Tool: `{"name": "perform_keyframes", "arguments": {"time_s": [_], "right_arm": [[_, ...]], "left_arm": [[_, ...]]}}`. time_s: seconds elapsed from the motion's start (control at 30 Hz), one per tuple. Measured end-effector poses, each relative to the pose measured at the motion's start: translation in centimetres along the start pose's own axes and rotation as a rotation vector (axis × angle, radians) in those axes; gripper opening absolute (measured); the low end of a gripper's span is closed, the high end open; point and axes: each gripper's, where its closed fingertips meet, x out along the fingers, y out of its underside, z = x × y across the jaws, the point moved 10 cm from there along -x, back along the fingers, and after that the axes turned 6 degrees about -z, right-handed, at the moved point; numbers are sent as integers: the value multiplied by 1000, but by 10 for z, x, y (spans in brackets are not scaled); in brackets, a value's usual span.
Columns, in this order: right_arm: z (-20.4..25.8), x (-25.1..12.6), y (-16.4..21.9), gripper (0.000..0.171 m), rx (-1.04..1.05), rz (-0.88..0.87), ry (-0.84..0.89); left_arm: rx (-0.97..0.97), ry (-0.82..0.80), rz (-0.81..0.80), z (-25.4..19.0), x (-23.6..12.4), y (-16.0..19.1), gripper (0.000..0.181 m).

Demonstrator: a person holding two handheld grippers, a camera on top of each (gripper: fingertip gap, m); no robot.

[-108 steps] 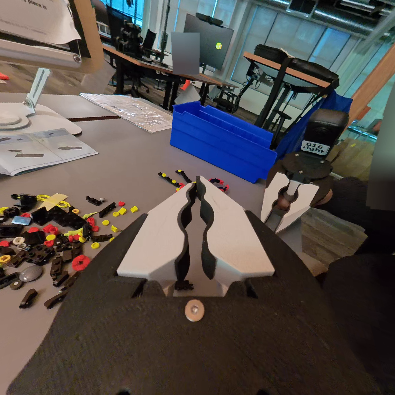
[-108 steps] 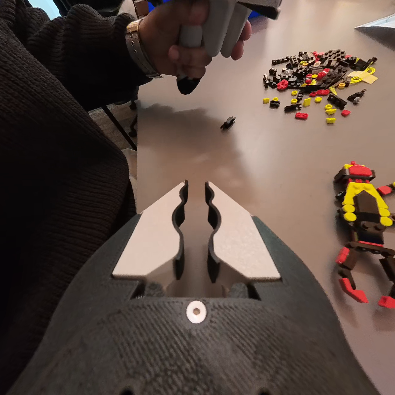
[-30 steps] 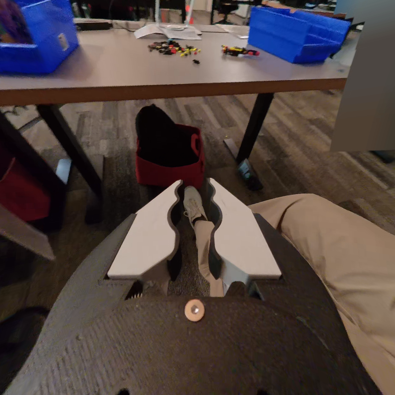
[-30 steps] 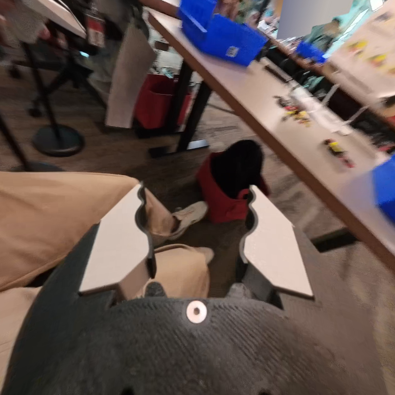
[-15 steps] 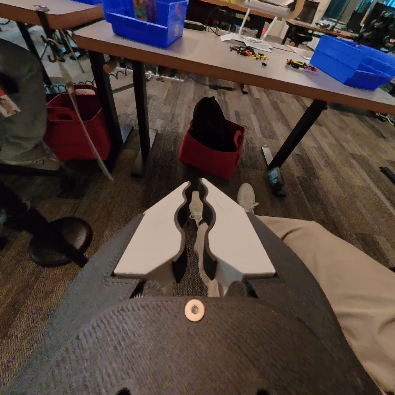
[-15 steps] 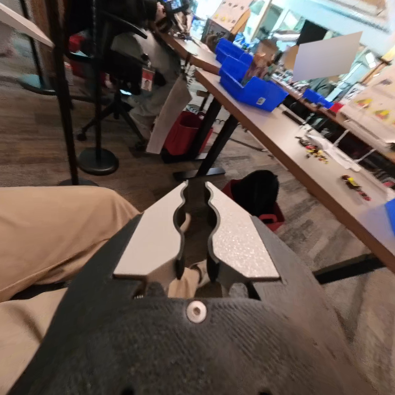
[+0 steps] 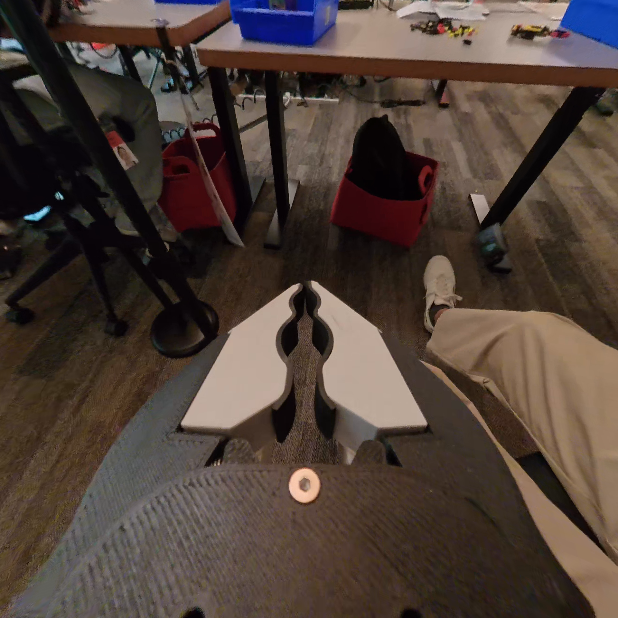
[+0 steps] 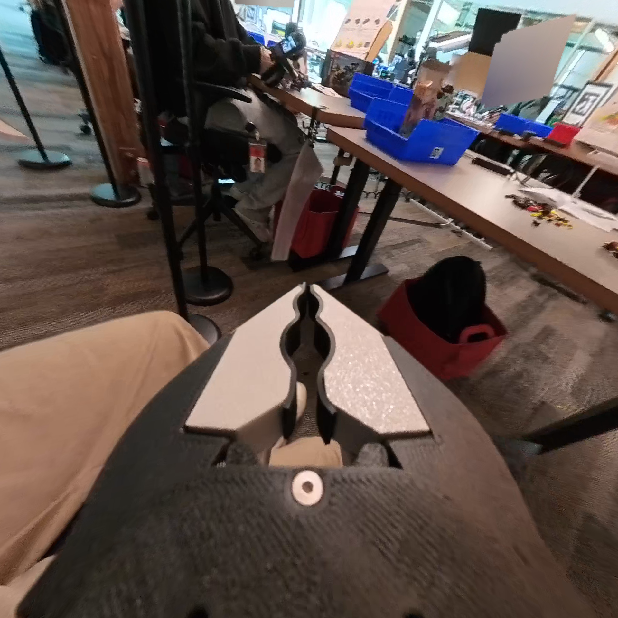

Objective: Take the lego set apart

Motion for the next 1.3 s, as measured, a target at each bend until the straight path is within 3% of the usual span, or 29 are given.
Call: {"name": "perform_keyframes", "arguments": {"time_s": [0.03, 0.2, 0.23, 0.3, 0.33, 0.43, 0.57, 0.6, 0.63, 0.67, 0.7, 0.73, 0.87, 0.97, 1.13, 1.2, 1.3], "right_arm": [[-1, -2, -2, 1, 5, -14, 1], [-10, -22, -15, 40, -64, -101, 0], [-12, -27, -13, 52, -56, -93, 10], [-13, -38, -9, 100, -10, -65, 17], [-13, -43, -6, 115, 14, -40, -11], [-15, -62, 0, 118, 38, 1, -28], [-19, -91, 7, 112, 58, 19, 37], [-20, -98, 9, 93, 51, 27, 66], [-22, -104, 12, 60, 35, 42, 77], [-23, -108, 15, 24, 14, 58, 64], [-24, -111, 18, 0, -7, 73, 29], [-26, -111, 19, 0, -17, 78, 11], [-61, -91, 38, 8, 86, 89, 88], [-94, -62, 73, 21, 234, 137, 71], [-163, -1, 164, 22, 304, 258, 224], [-189, 29, 194, 20, 266, 286, 249], [-218, 75, 228, 23, 169, 403, 229]], "left_arm": [[7, -1, -20, -1, 1, -5, 0], [-36, 120, -104, -25, 8, -27, 0], [-21, 134, -111, -31, 11, -31, 2], [12, 147, -147, -41, 14, -41, 3], [35, 161, -169, -46, 16, -45, 0], [82, 117, -194, -42, 23, -54, 0], [-142, 150, -133, -31, 48, -47, 0], [-203, 201, -99, -36, 58, -41, 0], [-245, 245, -52, -42, 69, -32, 3], [-261, 278, 7, -48, 83, -19, 11], [-256, 297, 81, -53, 99, -4, 26], [-239, 308, 164, -56, 118, 15, 36], [-86, 294, 408, -62, 230, 113, 51], [-18, 367, 603, -70, 339, 203, 41], [125, 331, 757, -83, 527, 370, 20], [192, 280, 821, -88, 585, 426, 17], [175, 301, 799, -102, 646, 476, 16]]}}
